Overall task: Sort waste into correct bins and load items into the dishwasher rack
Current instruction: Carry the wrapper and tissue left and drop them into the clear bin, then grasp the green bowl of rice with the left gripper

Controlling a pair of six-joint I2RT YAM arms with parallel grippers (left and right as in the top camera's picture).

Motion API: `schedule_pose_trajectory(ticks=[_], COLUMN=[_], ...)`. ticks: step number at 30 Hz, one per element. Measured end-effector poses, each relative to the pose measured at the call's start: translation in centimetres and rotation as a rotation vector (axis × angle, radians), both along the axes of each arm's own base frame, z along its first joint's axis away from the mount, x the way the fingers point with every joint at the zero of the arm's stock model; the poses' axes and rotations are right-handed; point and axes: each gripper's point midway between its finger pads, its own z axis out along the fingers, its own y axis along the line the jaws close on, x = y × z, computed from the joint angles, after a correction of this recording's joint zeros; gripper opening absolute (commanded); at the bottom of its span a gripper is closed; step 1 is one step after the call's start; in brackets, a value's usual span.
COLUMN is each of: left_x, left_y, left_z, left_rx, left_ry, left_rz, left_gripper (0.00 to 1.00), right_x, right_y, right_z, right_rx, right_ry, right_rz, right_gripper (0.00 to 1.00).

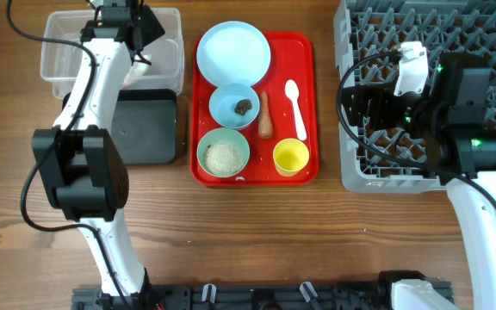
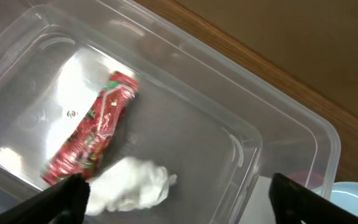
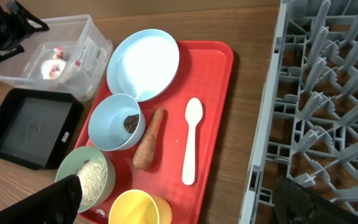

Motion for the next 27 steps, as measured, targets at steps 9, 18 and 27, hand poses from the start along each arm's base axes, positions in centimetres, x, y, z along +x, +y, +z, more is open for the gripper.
schedule_pose_trajectory(ticks=[9,18,27], left_x=[-1.2,-10.4,-18.8], left_y=[-2.7,-11.1,-13.8], left_z=[4.6,7.1,5.5], left_rx=[-0.028,-0.311,-0.449], left_ry=[-0.034,0.142,0.452], left_rz=[-0.221,-0.688,-0.767], left_gripper=[0.95,0.78,0.78], right_x=[0.0,0.0,0.0], right_y=[0.0,0.0,0.0], right_z=[0.0,0.0,0.0], right_rx=[0.000,0.000,0.000], right_ry=[0.000,0.001,0.000], right_rz=[0.000,0.000,0.000], right_gripper=[1.00,1.00,1.00])
